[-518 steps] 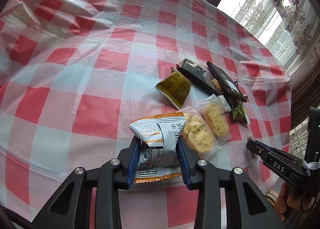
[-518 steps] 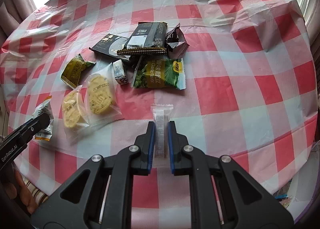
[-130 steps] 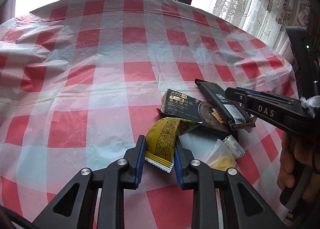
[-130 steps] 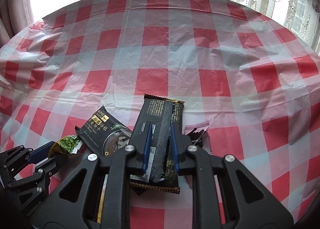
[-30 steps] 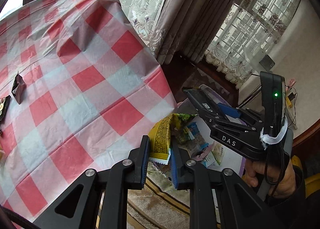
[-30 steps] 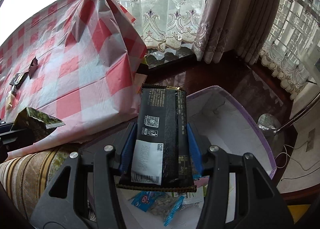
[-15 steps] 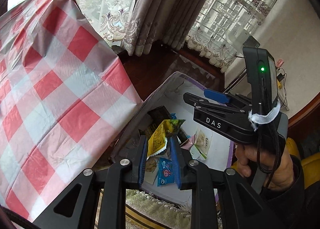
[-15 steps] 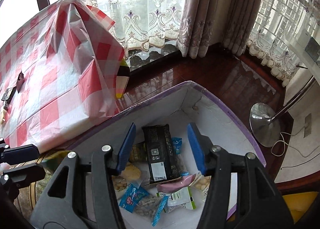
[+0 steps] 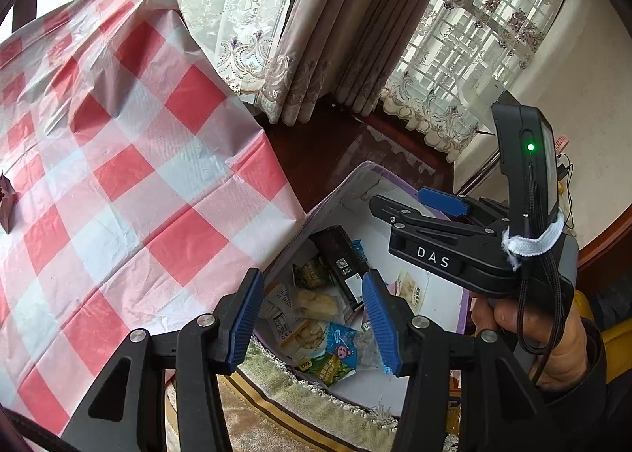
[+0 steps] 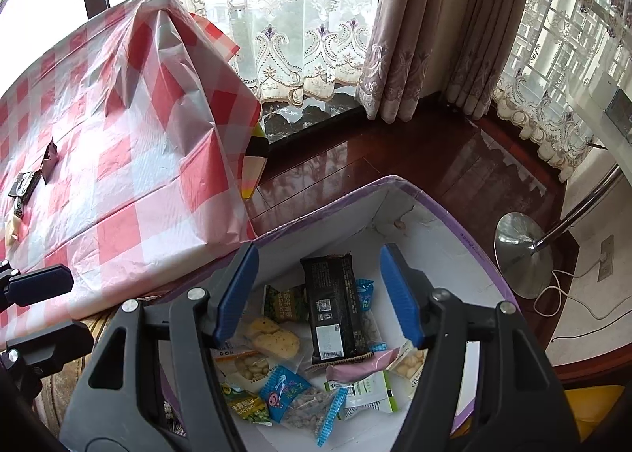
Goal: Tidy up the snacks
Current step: 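Move both open tools back over the remaining snacks on the table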
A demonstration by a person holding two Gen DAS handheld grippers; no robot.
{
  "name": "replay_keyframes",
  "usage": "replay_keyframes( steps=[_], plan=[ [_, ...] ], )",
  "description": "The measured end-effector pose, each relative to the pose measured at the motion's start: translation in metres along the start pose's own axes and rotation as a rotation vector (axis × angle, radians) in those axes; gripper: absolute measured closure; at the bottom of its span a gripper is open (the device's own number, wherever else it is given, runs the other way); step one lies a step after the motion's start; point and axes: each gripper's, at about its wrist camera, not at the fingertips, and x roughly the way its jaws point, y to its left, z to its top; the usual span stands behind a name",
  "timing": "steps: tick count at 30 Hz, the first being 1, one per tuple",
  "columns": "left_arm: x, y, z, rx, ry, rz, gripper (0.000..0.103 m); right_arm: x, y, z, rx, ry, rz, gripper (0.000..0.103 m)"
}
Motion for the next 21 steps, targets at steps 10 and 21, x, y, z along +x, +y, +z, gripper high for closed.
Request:
replay_keyframes(
  steps=[10, 21],
  plan=[
    [-0.028, 0.026, -0.004, -0.029, -0.078, 0.036, 0.048, -0.017, 0.046, 0.010, -0.084, -0.021, 0.005, 0.035],
    [-0.060, 0.069, -0.007, -0.089, -0.164, 0.095, 0.044, -0.030, 0.108, 0.017, -0.173, -0.035, 0.044, 0.034]
  ],
)
